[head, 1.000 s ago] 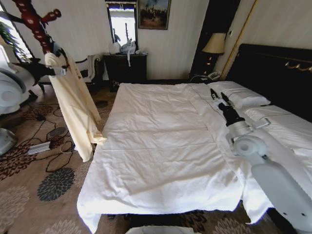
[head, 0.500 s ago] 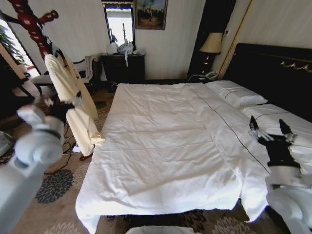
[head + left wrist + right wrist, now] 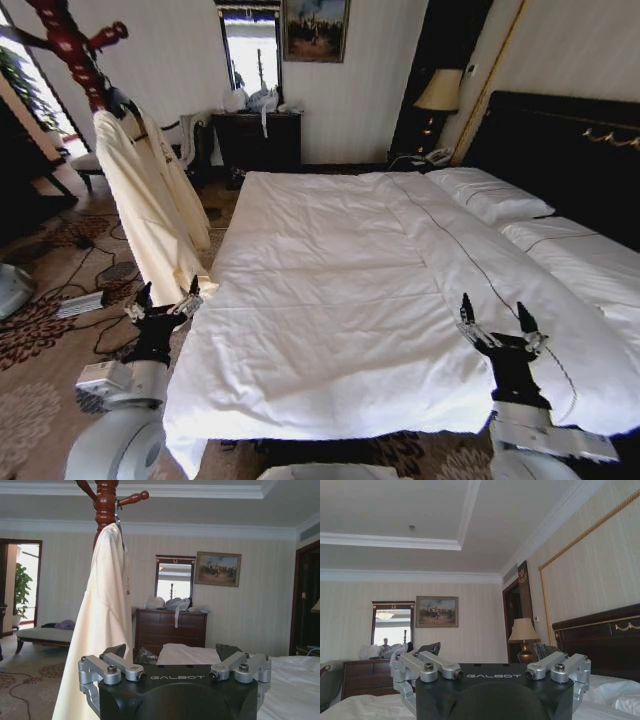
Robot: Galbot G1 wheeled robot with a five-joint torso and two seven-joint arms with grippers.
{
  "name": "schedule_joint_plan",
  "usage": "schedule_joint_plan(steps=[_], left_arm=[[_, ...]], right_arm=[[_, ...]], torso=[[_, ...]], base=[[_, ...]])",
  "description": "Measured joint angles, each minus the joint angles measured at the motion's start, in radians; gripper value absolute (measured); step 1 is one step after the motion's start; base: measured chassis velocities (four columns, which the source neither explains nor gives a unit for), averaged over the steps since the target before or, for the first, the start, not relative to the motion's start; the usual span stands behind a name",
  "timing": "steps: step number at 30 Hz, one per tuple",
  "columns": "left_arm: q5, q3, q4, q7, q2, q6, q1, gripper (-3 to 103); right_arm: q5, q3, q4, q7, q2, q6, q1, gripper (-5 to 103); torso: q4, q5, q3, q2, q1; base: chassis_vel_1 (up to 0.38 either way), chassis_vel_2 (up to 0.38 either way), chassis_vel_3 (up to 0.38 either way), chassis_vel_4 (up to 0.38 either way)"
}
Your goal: Pick up the clothes from the bed and hang them on the clothes hanger.
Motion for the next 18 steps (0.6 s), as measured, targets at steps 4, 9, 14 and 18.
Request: schedule_joint_plan(steps=[4, 9, 14, 18], left_arm=[[-0.004, 0.000, 0.000, 0.000, 0.003, 0.000, 0.000, 100], [-0.009, 0.001, 0.003, -0.001, 0.007, 0.000, 0.000, 100], [-0.012, 0.002, 0.004, -0.001, 0.010, 0.002, 0.000, 100], [-0.014, 0.002, 0.005, -0.002, 0.011, 0.003, 0.000, 100]], right_arm=[[0.002, 0.000, 0.000, 0.000, -0.002, 0.000, 0.002, 100], [0.006, 0.000, -0.001, 0.000, -0.005, 0.000, 0.005, 100], [0.008, 0.000, -0.002, 0.000, -0.007, 0.000, 0.006, 100], [0.009, 0.000, -0.003, 0.000, -0.008, 0.000, 0.007, 100]], torso=[[0.0001, 0.0000, 0.000, 0.000, 0.000], [0.0001, 0.0000, 0.000, 0.000, 0.000], [0.0001, 0.0000, 0.000, 0.000, 0.000], [0.0001, 0.0000, 0.000, 0.000, 0.000]], base=[[0.000, 0.000, 0.000, 0.000], [0.000, 0.000, 0.000, 0.000], [0.000, 0.000, 0.000, 0.000], [0.000, 0.000, 0.000, 0.000]])
